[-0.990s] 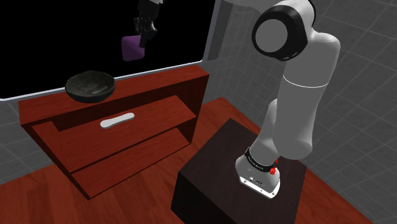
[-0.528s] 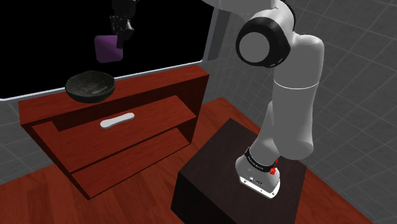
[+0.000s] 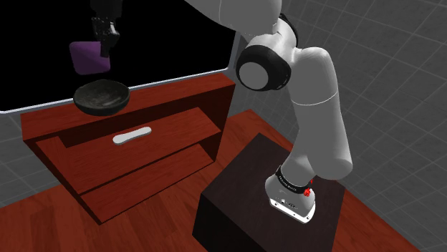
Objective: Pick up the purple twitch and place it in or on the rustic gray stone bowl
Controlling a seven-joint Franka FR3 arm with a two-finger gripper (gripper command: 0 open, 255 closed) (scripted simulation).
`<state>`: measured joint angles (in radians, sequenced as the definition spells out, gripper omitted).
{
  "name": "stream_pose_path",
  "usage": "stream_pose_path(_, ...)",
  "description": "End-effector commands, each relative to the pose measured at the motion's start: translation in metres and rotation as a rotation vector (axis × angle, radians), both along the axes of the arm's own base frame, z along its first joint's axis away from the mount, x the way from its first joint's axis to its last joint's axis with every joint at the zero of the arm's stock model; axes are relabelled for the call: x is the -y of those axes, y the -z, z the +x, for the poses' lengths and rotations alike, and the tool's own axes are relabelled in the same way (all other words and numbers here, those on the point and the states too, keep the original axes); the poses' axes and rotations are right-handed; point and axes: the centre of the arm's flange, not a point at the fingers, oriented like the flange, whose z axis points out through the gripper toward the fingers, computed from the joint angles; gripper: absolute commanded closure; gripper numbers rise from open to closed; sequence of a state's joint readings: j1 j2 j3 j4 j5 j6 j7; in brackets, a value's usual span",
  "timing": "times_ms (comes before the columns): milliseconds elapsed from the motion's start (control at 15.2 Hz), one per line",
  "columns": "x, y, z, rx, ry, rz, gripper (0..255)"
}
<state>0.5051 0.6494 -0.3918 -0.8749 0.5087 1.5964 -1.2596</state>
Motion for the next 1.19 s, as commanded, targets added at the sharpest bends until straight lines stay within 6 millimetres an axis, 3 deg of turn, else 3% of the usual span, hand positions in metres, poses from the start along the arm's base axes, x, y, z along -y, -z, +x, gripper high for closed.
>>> stream_pose_path(0, -0.004, 0.009, 0.001, 0.0, 0.0, 0.0, 255)
stream_pose_path(858, -0.004, 0.078, 0.001, 0.0, 0.0, 0.0, 255)
stream_pose_path(1122, -0.004, 0.078, 0.001, 0.0, 0.0, 0.0, 255)
